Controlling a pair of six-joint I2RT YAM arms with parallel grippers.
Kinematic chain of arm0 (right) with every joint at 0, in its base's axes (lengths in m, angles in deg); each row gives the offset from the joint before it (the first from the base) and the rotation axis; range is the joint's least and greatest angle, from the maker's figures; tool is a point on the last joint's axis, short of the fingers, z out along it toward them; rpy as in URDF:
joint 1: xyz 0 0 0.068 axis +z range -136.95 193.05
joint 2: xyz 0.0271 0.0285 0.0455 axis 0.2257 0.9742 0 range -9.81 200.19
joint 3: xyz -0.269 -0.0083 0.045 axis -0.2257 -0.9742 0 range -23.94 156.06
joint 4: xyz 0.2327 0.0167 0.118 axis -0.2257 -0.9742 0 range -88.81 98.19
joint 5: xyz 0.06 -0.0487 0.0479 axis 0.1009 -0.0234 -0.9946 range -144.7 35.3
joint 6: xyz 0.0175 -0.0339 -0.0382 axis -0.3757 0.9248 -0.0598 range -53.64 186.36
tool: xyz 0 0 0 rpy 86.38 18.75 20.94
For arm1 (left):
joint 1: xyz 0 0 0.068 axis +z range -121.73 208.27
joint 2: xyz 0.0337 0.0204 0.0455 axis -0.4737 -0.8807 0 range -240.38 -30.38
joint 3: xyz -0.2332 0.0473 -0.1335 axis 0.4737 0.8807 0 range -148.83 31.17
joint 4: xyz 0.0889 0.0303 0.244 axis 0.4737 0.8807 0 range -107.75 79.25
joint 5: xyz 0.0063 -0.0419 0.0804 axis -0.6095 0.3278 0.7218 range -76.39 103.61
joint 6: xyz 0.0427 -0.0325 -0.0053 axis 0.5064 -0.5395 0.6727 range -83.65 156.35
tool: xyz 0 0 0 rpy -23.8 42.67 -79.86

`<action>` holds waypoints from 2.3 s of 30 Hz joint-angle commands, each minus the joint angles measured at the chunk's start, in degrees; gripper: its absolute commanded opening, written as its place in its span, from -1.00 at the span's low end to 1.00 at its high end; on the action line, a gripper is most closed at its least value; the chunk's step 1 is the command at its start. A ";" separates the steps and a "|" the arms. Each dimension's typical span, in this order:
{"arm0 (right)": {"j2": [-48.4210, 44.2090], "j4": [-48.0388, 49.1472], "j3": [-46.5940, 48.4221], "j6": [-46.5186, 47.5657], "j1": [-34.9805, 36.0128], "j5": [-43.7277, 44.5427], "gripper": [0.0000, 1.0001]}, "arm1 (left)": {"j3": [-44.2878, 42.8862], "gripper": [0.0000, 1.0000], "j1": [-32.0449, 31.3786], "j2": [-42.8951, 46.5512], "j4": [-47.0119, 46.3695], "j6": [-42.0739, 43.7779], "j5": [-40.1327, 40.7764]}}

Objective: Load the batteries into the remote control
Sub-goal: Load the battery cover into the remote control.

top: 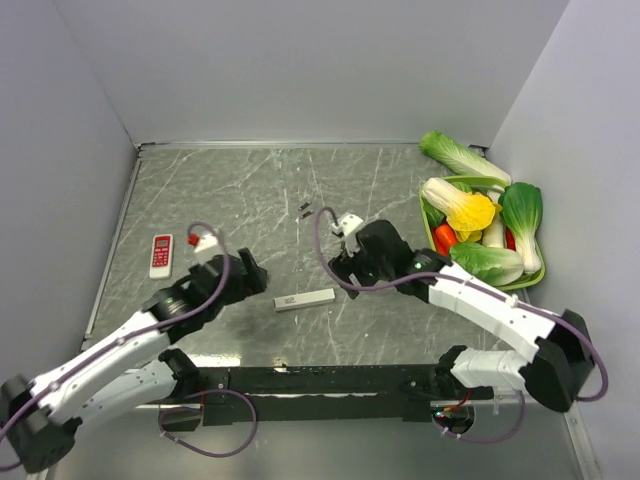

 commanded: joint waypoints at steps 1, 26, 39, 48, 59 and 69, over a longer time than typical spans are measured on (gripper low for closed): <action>-5.20 10.25 -6.80 -17.68 -0.43 -0.94 0.75 | 2.65 0.99 0.13 -9.87 -7.96 -2.29 -13.00; 8.85 25.81 -14.10 -40.65 -1.14 -4.54 0.27 | 4.06 0.59 0.13 -31.62 -18.78 0.17 -22.26; 14.40 26.60 -12.52 -41.27 -1.22 -5.25 -0.06 | 5.20 -0.01 0.13 -32.41 -19.66 -0.01 -23.75; 14.13 23.26 -10.32 -39.69 -1.22 -2.08 -0.17 | 5.46 -0.09 0.13 -32.41 -19.75 0.08 -23.84; 12.55 18.78 -5.66 -34.16 -1.92 0.82 -0.16 | 5.29 0.52 0.13 -25.21 -16.32 -1.94 -20.94; 17.03 18.61 -2.59 -31.43 -3.33 -2.25 -0.17 | 5.99 0.46 0.13 -22.12 -18.33 -6.95 -16.89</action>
